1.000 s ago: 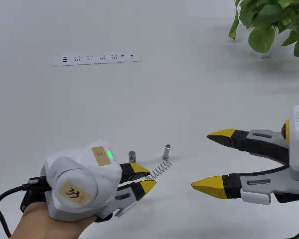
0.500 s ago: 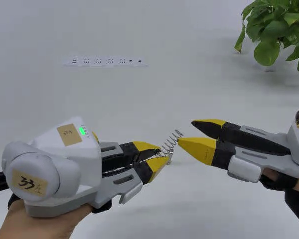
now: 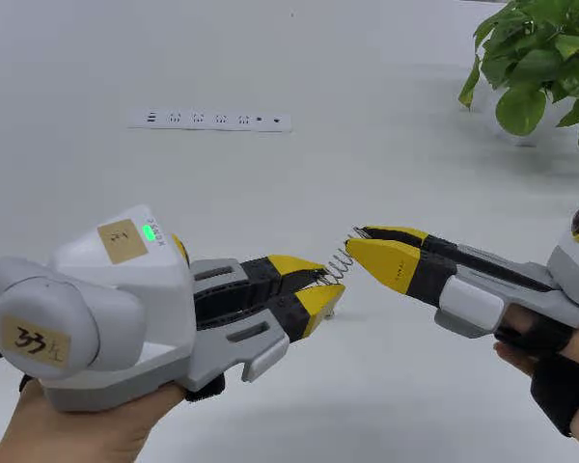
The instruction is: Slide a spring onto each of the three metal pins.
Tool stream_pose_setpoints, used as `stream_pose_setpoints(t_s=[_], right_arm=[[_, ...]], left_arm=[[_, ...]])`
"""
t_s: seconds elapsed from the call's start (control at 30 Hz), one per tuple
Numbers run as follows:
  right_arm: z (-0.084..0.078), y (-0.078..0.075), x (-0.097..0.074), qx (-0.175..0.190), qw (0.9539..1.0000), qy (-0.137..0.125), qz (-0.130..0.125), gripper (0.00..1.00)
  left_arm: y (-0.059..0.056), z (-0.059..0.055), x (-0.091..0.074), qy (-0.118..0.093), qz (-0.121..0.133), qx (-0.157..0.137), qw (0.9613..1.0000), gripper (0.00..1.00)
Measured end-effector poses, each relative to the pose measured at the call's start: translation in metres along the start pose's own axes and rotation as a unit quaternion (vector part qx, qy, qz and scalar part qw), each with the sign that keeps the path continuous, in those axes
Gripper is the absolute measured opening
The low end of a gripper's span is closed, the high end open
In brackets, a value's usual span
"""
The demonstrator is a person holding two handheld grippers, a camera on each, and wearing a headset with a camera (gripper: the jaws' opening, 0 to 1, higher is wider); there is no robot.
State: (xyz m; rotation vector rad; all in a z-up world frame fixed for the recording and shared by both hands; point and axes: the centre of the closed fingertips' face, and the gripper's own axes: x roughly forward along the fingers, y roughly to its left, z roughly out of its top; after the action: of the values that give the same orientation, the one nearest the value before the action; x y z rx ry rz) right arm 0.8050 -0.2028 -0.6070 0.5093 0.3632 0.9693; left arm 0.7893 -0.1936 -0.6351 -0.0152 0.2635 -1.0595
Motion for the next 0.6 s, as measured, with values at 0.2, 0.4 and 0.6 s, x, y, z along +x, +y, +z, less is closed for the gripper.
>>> stream_pose_setpoints(t_s=[0.2,0.4,0.6], right_arm=[[0.0011,0.0015,-0.0004,0.001,1.0,-0.001,0.002,0.16],[0.0002,0.0032,-0.0002,-0.001,1.0,0.0,0.005,0.12],[-0.0004,0.0033,0.0,-0.007,1.0,0.004,0.004,0.12]], left_arm=[[-0.0036,0.003,-0.0001,-0.005,-0.004,-0.002,1.0,0.1],[-0.0034,0.0029,-0.0006,-0.004,-0.006,0.0,1.0,0.1],[-0.0022,0.0016,-0.0013,-0.003,-0.006,-0.002,1.0,0.1]])
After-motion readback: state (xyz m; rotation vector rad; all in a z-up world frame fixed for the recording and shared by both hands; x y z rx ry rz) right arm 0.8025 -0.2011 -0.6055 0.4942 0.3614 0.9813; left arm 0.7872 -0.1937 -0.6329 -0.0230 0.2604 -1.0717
